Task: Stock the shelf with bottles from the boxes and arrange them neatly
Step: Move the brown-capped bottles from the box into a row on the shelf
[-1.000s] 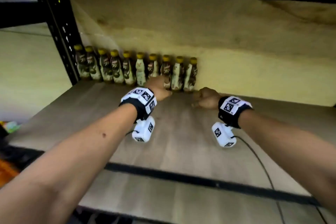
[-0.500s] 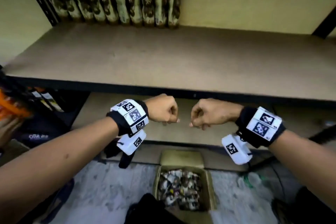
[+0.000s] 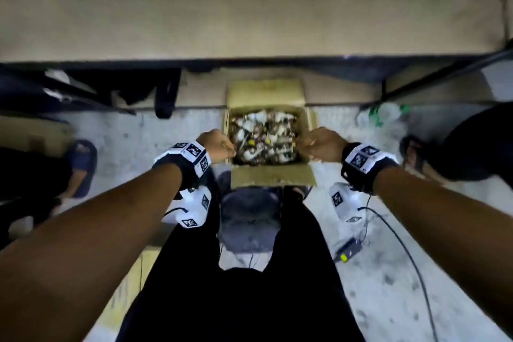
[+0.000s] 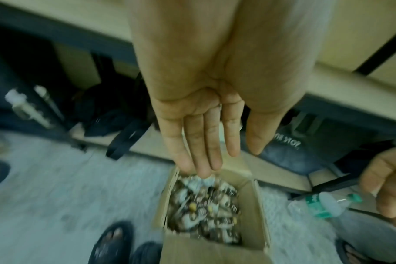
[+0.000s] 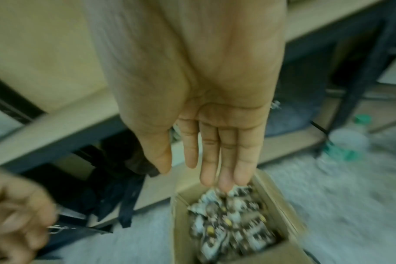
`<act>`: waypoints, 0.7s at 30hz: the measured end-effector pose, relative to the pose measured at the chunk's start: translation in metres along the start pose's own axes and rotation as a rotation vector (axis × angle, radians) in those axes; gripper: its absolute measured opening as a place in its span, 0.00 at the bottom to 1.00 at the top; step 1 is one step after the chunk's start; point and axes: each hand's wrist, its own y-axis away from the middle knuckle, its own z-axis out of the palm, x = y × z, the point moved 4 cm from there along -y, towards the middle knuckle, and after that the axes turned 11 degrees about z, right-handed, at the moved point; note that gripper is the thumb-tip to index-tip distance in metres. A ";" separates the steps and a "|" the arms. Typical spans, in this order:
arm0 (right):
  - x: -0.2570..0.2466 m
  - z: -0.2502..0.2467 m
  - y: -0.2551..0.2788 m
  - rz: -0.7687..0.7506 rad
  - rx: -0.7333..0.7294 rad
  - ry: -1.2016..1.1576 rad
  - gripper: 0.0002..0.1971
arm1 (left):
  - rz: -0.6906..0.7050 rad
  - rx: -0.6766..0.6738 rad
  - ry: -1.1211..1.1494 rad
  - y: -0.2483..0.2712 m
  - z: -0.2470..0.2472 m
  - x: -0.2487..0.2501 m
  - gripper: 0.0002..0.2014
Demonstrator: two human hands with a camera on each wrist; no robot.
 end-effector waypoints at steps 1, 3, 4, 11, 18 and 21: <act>0.015 0.010 -0.019 0.038 -0.016 -0.051 0.13 | -0.037 -0.019 0.049 -0.008 0.018 -0.013 0.08; 0.042 0.033 -0.055 0.121 -0.050 -0.164 0.13 | -0.104 -0.066 0.140 -0.025 0.056 -0.042 0.08; 0.053 0.043 -0.071 0.169 -0.079 -0.234 0.11 | -0.123 -0.090 0.162 -0.036 0.075 -0.056 0.07; 0.117 0.090 -0.209 0.443 -0.165 -0.631 0.13 | -0.236 -0.238 0.165 -0.129 0.182 -0.140 0.08; 0.117 0.097 -0.346 0.410 -0.275 -0.548 0.21 | -0.325 -0.098 0.519 -0.268 0.200 -0.188 0.11; 0.105 0.098 -0.399 0.328 -0.072 -0.403 0.13 | -0.408 -0.133 0.696 -0.319 0.198 -0.191 0.09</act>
